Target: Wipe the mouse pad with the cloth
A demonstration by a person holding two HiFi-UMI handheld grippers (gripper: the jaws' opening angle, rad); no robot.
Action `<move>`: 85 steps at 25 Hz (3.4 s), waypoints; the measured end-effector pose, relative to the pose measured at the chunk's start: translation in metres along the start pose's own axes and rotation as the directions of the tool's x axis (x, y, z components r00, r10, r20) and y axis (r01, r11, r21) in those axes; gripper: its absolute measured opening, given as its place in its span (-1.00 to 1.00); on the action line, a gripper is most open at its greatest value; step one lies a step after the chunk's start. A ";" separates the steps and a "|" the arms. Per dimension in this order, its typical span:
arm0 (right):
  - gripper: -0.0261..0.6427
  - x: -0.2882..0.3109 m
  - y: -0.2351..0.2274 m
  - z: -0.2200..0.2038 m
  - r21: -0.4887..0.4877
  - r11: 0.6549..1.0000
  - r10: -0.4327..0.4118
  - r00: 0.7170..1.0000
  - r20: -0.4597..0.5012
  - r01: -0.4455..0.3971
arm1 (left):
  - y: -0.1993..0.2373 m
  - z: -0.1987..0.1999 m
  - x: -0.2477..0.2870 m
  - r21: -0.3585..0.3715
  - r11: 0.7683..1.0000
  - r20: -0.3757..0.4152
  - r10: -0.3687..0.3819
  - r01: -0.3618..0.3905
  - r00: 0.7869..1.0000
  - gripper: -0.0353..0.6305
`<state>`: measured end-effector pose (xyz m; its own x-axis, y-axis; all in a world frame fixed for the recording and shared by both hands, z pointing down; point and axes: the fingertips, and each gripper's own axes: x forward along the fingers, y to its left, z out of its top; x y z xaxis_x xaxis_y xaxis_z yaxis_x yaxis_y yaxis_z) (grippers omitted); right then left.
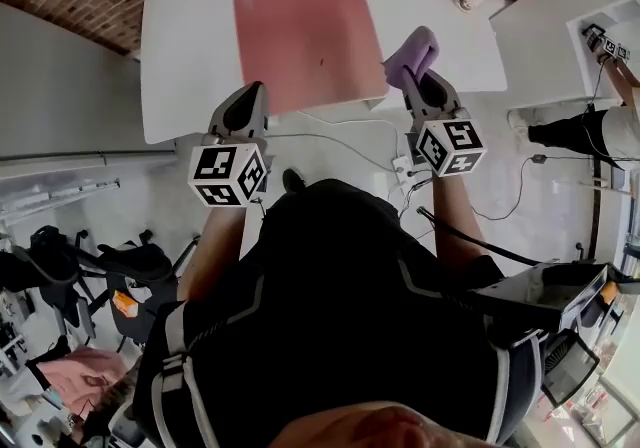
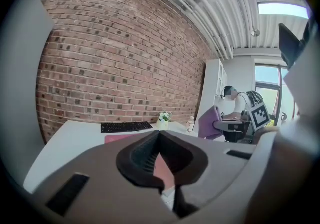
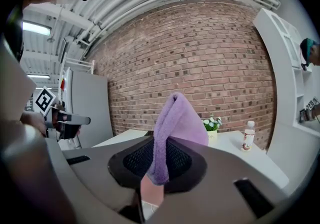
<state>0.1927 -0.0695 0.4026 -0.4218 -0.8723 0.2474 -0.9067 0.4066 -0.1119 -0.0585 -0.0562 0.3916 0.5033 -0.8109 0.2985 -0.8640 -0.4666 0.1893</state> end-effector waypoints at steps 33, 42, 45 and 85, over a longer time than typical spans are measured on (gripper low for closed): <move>-0.76 0.056 -0.099 -0.109 -0.016 0.987 -0.155 0.942 -0.297 0.157 | 0.048 -0.024 0.058 -0.041 0.999 -0.123 0.006 -0.012 0.992 -0.89; -0.76 0.062 -0.106 -0.166 -0.120 0.987 -0.151 0.880 -0.450 0.108 | 0.056 -0.062 0.072 -0.049 0.998 -0.195 0.032 -0.042 0.980 -0.89; -0.76 0.061 -0.101 -0.184 -0.191 0.980 -0.153 0.847 -0.509 0.062 | 0.057 -0.072 0.070 -0.050 0.998 -0.203 0.028 -0.039 0.979 -0.89; -0.76 0.134 0.035 -0.236 0.074 0.975 0.206 0.721 -0.661 -0.211 | 0.099 -0.112 0.030 -0.173 0.953 -0.216 0.211 -0.250 0.953 -0.89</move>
<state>0.1053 -0.1083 0.6587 -0.4894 -0.3655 0.7918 -0.7947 0.5607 -0.2324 -0.1275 -0.0868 0.5245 0.3009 -0.7951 0.5265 -0.9464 -0.1808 0.2678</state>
